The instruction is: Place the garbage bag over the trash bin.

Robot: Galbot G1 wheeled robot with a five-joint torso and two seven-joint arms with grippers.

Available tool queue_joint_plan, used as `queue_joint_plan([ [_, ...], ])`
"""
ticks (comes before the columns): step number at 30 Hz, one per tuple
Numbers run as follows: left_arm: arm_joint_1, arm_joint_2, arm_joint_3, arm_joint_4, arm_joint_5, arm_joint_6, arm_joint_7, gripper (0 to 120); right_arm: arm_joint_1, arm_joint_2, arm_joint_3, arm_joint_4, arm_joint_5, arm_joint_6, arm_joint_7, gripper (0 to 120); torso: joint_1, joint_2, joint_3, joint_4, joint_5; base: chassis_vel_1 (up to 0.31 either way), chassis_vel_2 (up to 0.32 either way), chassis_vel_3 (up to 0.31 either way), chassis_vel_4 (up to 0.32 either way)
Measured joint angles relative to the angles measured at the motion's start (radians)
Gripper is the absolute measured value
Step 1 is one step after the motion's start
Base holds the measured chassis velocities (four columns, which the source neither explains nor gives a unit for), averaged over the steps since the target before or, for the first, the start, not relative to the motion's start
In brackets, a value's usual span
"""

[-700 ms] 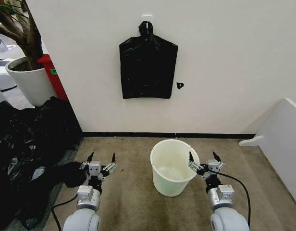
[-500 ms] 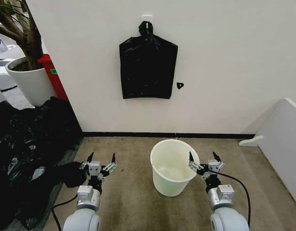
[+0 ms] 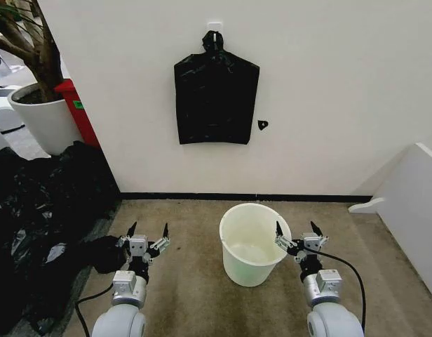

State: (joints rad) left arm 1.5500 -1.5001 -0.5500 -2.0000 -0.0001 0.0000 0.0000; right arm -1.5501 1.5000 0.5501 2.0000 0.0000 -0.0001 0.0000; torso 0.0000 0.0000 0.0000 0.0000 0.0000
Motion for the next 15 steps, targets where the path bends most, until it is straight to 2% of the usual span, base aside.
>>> queue_joint_plan([
  [15, 0.001, 0.000, -0.001, 0.000, -0.001, 0.000, 0.000, 100, 0.000, 0.000, 0.000, 0.000, 0.000, 0.000, 0.000, 100, 0.000, 0.000, 0.000, 0.0000, 0.0000, 0.000, 0.000, 0.000, 0.000],
])
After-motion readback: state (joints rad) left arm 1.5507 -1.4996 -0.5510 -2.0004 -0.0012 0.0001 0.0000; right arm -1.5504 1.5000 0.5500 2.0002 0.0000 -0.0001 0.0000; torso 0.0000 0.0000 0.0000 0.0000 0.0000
